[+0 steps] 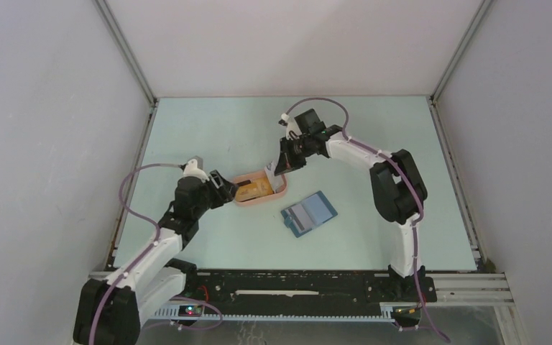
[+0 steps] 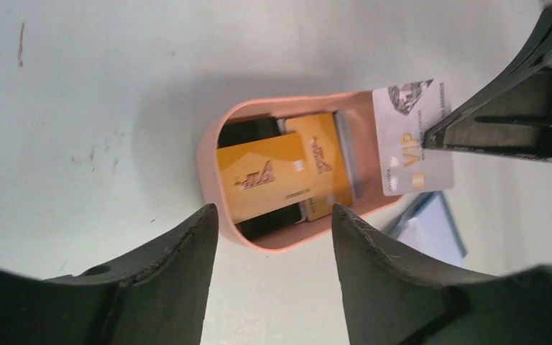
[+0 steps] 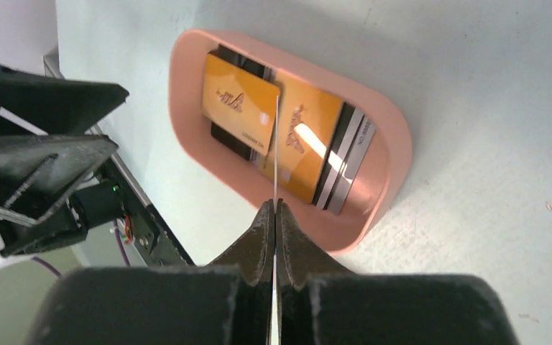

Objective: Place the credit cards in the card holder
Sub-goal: Pick up the credit card from the storage box, then insert the credit card into the card holder.

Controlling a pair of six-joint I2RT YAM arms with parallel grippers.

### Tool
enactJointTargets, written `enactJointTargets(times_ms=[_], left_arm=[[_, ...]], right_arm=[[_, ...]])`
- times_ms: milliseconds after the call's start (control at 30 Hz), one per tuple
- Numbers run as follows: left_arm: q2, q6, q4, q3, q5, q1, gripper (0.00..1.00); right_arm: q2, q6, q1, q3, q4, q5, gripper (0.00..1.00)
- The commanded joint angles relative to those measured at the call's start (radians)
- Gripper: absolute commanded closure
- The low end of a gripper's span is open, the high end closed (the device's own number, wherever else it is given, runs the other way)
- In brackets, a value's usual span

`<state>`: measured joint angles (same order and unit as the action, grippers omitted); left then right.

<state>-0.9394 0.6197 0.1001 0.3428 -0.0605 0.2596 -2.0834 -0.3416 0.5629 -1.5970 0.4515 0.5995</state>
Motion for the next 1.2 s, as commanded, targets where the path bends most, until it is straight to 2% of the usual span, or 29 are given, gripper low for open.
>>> enactJointTargets(times_ms=[0, 200, 333, 433, 600, 733, 867, 1000, 1167], left_arm=[[0.117, -0.006, -0.024, 0.052, -0.025, 0.006, 0.33], [0.251, 0.028, 0.05, 0.015, -0.161, 0.006, 0.27], [0.301, 0.094, 0.235, -0.042, -0.33, 0.009, 0.26], [0.316, 0.111, 0.361, -0.068, -0.387, 0.052, 0.23], [0.296, 0.053, 0.557, -0.106, -0.352, 0.217, 0.23], [0.249, 0.0, 0.725, -0.137, -0.346, 0.314, 0.25], [0.179, -0.021, 0.855, -0.141, -0.359, 0.374, 0.26], [0.095, -0.069, 0.917, -0.118, -0.34, 0.441, 0.27], [-0.029, -0.06, 0.983, -0.07, -0.327, 0.486, 0.31]], right_arm=[[0.126, 0.15, 0.002, 0.027, -0.008, 0.036, 1.0], [0.237, 0.295, 0.005, 0.089, -0.006, 0.142, 1.0], [0.343, 0.369, 0.001, 0.158, -0.011, 0.205, 1.0], [0.425, 0.422, -0.008, 0.209, -0.008, 0.264, 1.0], [0.544, 0.514, -0.03, 0.293, 0.045, 0.448, 1.0], [0.645, 0.59, -0.047, 0.384, 0.047, 0.516, 1.0], [0.716, 0.559, -0.095, 0.416, -0.001, 0.571, 1.0], [0.732, 0.498, -0.119, 0.435, -0.055, 0.627, 1.0], [0.734, 0.468, -0.121, 0.439, -0.078, 0.664, 1.0]])
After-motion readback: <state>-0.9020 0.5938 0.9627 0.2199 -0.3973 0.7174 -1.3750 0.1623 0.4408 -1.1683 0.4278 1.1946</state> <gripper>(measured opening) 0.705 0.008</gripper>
